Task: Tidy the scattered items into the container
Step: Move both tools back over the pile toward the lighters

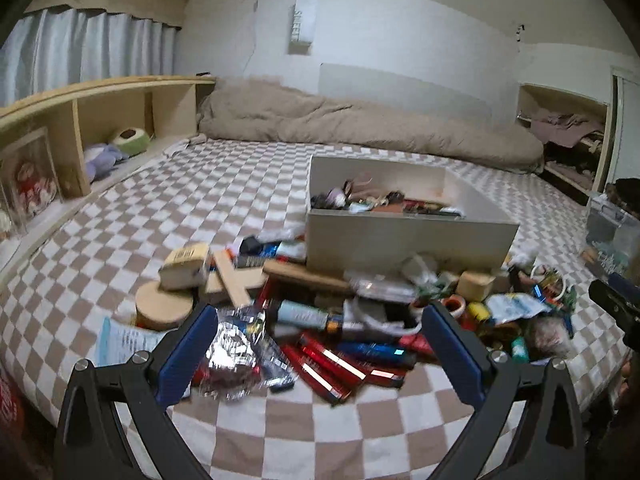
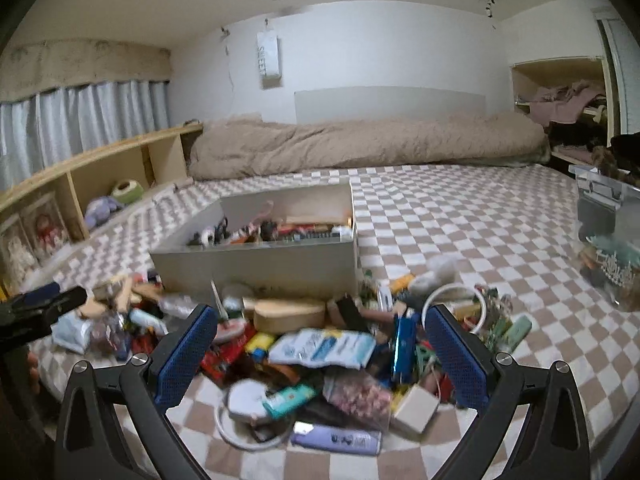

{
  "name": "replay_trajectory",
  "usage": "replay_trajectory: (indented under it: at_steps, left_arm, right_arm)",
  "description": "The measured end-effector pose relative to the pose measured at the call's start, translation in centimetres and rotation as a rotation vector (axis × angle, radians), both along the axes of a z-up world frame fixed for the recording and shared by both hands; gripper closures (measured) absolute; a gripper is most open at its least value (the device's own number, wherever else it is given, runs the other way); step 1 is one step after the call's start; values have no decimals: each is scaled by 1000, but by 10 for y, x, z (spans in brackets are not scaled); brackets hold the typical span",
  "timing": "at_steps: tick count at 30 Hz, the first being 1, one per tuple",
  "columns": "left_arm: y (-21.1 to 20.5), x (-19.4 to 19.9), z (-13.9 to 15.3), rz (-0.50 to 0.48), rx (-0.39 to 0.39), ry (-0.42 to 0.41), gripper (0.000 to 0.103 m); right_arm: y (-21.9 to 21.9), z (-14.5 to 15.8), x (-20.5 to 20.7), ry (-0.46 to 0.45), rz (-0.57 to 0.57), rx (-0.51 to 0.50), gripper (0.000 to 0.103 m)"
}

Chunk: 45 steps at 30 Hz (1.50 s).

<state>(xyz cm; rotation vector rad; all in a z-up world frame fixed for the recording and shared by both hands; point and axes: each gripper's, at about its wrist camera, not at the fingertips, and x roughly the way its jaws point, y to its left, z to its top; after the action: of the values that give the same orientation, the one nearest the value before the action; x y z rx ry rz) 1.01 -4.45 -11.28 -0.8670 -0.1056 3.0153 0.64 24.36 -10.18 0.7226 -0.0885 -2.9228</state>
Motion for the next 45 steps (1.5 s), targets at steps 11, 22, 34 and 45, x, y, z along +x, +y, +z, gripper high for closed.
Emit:
replay_trajectory:
  at_steps: [11,22,34,45]
  left_arm:
    - [-8,-1,-55,40,-9,-140,0]
    - [7,-8,-92,3,0,-247,0]
    - [24,-44,-69,-302,122,-261,0]
    - [8,-96,-81,-344,-80,-328,0]
  right_arm:
    - [-14,-58,12,-78,1,85,0]
    - [-9,-103,7,-253,-54,107,0]
    - [-7,-116,16,-269,-45,121,0]
    - [-7,-117,9,-260,-30,110,0]
